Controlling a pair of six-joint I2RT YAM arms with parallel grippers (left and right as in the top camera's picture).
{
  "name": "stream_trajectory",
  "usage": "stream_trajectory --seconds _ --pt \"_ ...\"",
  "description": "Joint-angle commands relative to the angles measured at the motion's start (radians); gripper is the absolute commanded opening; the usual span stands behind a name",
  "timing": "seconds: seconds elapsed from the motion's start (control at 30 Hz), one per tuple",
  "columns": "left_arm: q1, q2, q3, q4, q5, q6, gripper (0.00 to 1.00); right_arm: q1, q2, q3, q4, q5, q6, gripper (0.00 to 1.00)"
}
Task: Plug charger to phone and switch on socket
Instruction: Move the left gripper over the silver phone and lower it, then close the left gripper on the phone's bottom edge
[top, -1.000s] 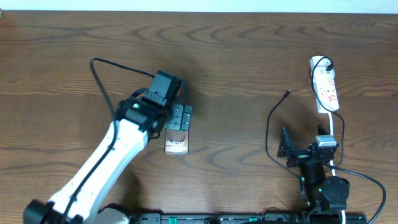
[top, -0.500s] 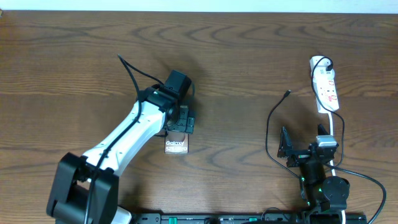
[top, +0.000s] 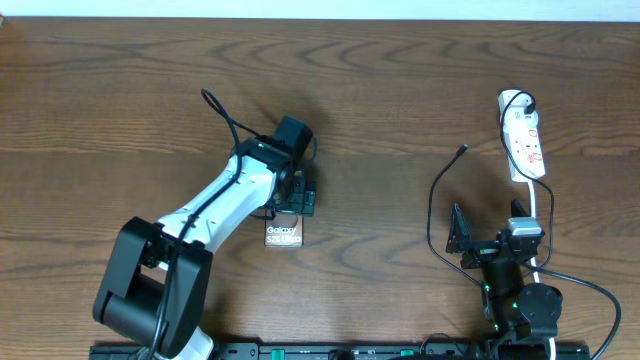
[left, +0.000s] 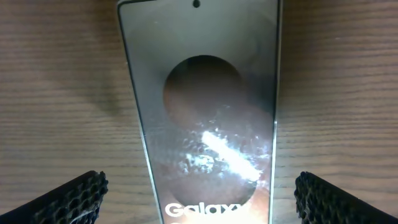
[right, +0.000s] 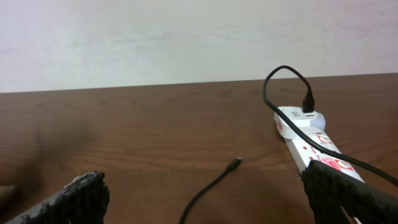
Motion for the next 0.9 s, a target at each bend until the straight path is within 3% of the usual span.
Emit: stream_trajectory --seconds 0.0,0.87 --pt "-0.003 0.01 0.003 0.002 0.024 -0.023 0.98 0.002 -0.006 -0.001 -0.004 0.004 -0.013 0.99" --pt "-0.003 0.077 -0.003 0.056 -0.004 -0.024 0.98 0.002 -0.006 -0.001 -0.004 0.004 -0.013 0.99"
